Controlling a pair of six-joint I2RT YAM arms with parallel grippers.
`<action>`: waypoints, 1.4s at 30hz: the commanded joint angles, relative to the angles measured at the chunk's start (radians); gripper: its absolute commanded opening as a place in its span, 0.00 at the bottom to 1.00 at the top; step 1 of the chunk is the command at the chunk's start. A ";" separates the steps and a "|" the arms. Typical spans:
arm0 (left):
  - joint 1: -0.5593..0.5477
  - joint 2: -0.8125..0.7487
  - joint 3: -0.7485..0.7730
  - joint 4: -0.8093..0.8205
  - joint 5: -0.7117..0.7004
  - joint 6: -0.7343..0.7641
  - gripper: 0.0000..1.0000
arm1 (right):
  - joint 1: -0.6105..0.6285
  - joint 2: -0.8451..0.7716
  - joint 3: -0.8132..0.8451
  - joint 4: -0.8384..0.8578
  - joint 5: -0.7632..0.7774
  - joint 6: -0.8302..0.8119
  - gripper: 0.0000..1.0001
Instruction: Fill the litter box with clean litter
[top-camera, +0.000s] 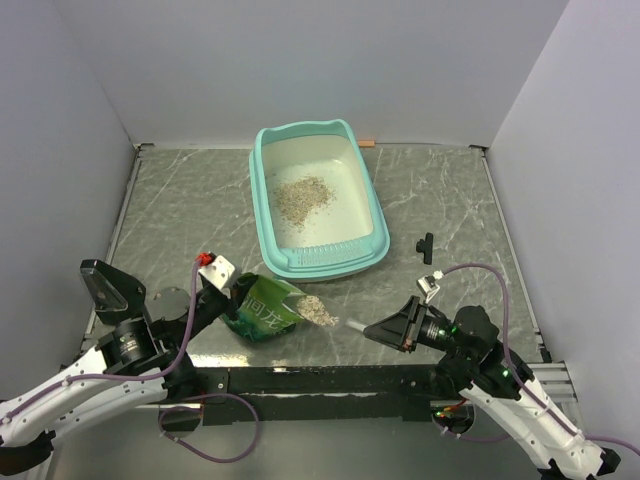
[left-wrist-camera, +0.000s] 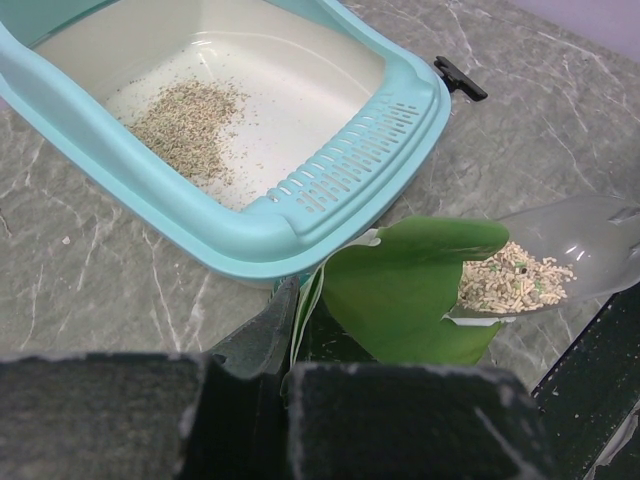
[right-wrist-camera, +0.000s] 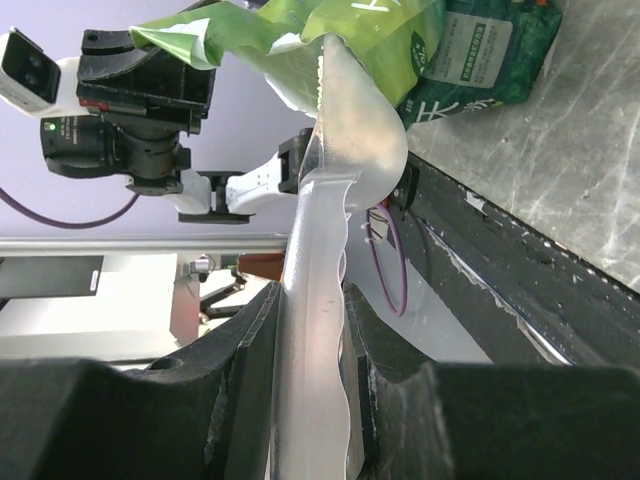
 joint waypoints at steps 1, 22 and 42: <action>0.002 -0.012 0.026 0.047 -0.036 -0.016 0.01 | 0.002 -0.186 0.047 -0.091 0.022 0.005 0.00; 0.004 -0.018 0.026 0.047 -0.033 -0.016 0.01 | 0.000 -0.114 0.120 0.076 0.024 -0.018 0.00; 0.004 -0.032 0.029 0.046 -0.027 -0.024 0.01 | 0.000 0.138 0.260 0.199 0.246 -0.035 0.00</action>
